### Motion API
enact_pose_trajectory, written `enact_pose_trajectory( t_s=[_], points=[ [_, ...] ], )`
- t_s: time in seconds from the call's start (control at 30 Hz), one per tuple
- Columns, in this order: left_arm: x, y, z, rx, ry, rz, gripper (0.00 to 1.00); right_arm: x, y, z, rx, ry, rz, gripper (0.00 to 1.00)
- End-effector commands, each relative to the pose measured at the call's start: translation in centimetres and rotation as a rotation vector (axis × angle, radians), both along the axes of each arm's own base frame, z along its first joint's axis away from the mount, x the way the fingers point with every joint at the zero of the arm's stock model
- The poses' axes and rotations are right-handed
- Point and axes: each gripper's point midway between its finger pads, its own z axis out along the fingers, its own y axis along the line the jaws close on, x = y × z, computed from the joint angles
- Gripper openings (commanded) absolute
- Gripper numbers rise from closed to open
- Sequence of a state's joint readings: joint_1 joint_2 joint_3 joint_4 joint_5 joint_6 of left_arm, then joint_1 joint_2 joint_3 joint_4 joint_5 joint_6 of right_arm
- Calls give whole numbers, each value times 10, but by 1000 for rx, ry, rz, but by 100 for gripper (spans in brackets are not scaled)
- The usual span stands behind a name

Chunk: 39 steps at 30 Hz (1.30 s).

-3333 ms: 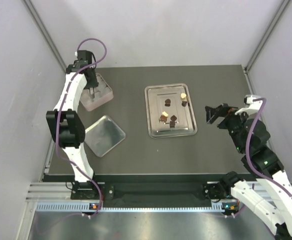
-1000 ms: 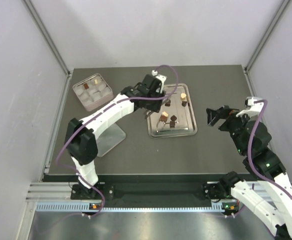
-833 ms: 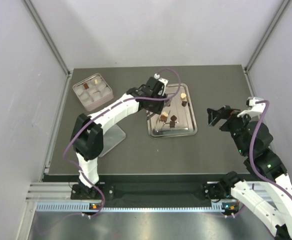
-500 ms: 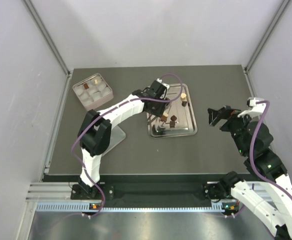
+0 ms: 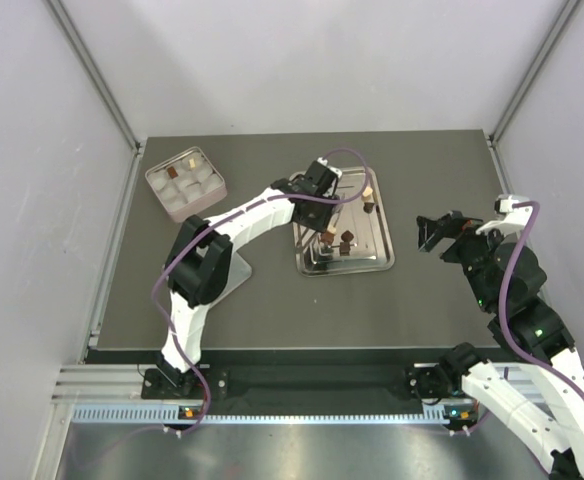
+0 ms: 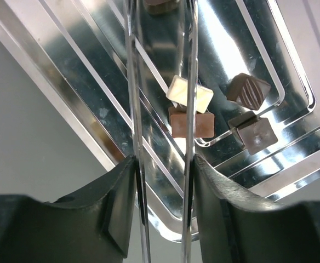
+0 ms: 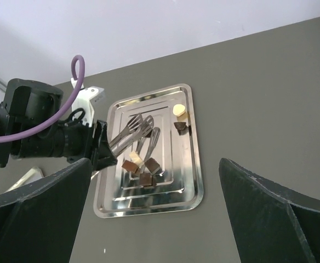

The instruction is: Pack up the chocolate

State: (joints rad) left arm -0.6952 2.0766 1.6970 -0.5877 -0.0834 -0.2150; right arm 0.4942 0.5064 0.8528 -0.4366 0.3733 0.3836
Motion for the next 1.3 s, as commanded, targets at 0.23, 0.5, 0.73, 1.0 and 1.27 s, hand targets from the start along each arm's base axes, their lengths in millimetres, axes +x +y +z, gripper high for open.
enact_pose_trajectory(
  t_s=[0.23,0.5,0.73,1.0,1.27],
  points=[
    [13,8,71,-16,-124,38,42,0,-5,19,14,-59,-23,100],
    [23,40,128,3,-211,135,41,0,-2,19,32,-61,-10,100],
    [67,151,155,-15,-221,388,40,-3,-1,16,39,-61,-2,100],
    [94,300,165,6,-245,689,40,0,4,6,46,-54,15,100],
    [98,390,129,30,-202,873,39,10,4,1,16,-51,-1,100]
  ],
)
